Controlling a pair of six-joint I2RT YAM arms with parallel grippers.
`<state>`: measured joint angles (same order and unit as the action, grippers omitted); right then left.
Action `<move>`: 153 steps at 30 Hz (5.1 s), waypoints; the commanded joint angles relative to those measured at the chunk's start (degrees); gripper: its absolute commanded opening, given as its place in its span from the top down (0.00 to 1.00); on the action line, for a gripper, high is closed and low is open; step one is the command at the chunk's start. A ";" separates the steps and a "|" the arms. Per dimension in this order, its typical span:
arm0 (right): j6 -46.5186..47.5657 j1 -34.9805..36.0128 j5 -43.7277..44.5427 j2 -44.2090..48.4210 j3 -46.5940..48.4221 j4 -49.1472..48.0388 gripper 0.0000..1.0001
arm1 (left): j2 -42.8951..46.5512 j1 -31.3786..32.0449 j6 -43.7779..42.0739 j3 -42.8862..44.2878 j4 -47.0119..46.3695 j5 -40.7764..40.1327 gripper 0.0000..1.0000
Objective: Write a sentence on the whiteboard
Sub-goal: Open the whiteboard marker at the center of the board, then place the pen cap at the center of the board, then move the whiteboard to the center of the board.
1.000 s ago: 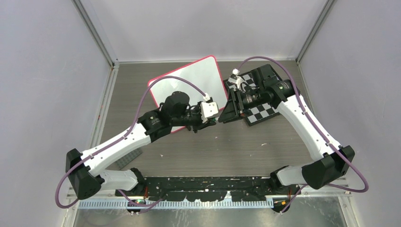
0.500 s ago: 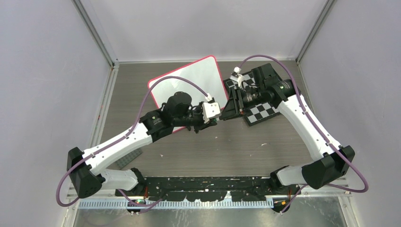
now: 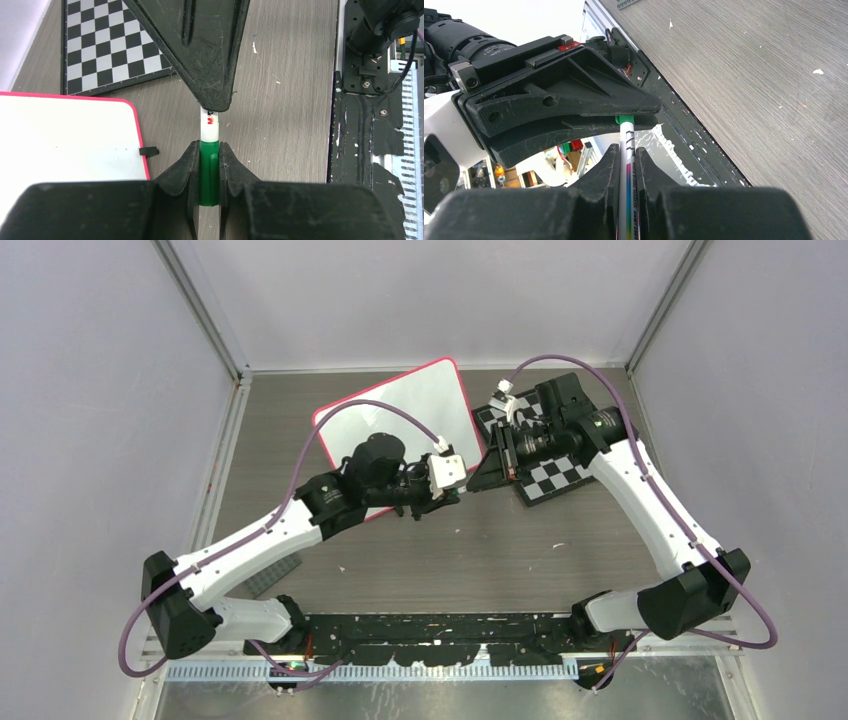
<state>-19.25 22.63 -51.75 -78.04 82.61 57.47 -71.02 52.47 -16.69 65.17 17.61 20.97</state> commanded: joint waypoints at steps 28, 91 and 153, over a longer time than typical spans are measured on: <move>15.65 -19.51 5.34 -2.07 10.24 13.84 1.00 | -2.01 -1.79 -12.24 -17.26 10.68 -3.95 0.98; 13.65 -4.83 22.14 -1.93 8.12 -21.63 1.00 | -13.02 -41.61 8.35 37.64 43.37 20.84 0.14; 25.03 4.63 27.25 4.56 -5.16 -35.48 1.00 | -47.35 -41.48 -8.19 51.67 62.74 41.83 1.00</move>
<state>6.17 26.39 -23.70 -75.85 77.52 24.86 -115.81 9.28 -15.73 114.08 64.18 62.81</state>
